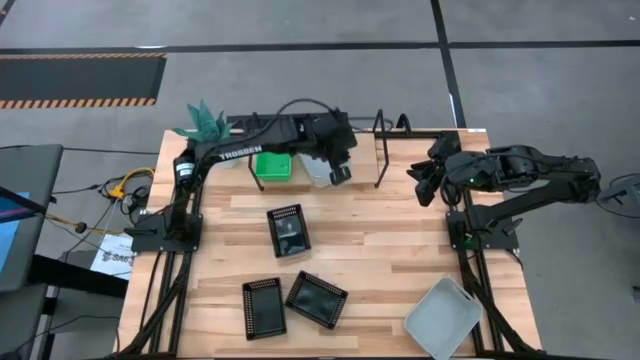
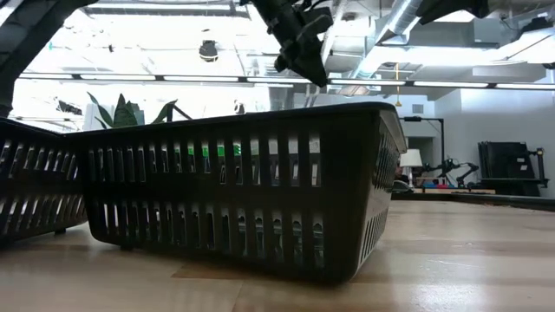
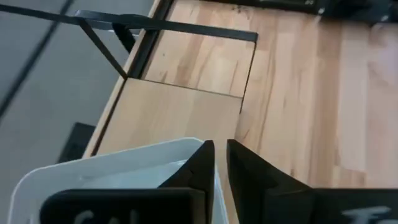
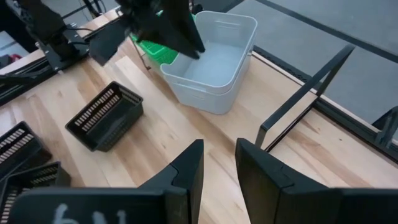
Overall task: Stack baskets on shelf by color
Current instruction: Stack the top gray bin on top of the gray bin on the shelf
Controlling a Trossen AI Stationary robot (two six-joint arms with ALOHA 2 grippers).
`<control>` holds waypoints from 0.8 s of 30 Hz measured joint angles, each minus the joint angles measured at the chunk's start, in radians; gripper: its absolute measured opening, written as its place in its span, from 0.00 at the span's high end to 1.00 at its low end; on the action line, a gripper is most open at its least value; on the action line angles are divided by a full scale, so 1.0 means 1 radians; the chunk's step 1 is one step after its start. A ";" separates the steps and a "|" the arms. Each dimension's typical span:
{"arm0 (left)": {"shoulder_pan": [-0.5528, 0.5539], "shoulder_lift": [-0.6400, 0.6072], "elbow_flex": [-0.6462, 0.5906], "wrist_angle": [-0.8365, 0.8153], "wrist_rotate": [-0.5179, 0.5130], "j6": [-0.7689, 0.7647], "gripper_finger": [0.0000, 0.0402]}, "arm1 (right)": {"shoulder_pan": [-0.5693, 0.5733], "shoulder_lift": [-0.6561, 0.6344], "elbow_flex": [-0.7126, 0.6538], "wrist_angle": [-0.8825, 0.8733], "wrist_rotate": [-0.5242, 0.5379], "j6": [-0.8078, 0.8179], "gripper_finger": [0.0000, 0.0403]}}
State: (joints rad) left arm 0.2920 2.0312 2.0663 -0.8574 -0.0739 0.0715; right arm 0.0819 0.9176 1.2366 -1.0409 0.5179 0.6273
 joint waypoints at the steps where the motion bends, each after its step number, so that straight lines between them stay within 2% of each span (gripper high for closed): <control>1: -0.011 0.000 -0.007 -0.001 -0.013 0.009 0.89 | 0.006 0.000 0.000 0.000 -0.001 -0.001 0.71; 5: -0.029 0.000 -0.059 -0.011 -0.010 -0.006 0.77 | 0.028 0.000 0.000 -0.002 -0.001 -0.008 0.71; 10: -0.024 0.000 -0.121 -0.016 -0.002 -0.063 0.57 | 0.054 0.000 0.000 -0.006 -0.002 -0.008 0.71; 14: -0.030 0.000 -0.134 -0.012 0.015 -0.063 0.45 | 0.075 0.000 0.000 -0.008 -0.002 -0.008 0.71; 18: -0.038 0.022 -0.142 -0.013 -0.028 -0.036 0.41 | 0.088 0.000 0.000 -0.008 -0.002 -0.008 0.71; 24: -0.037 0.088 -0.143 -0.025 -0.060 -0.004 0.45 | 0.106 0.000 0.000 -0.017 -0.002 0.002 0.71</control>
State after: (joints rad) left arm 0.2550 2.1190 1.9235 -0.8824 -0.1337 0.0673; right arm 0.1876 0.9176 1.2366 -1.0582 0.5156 0.6291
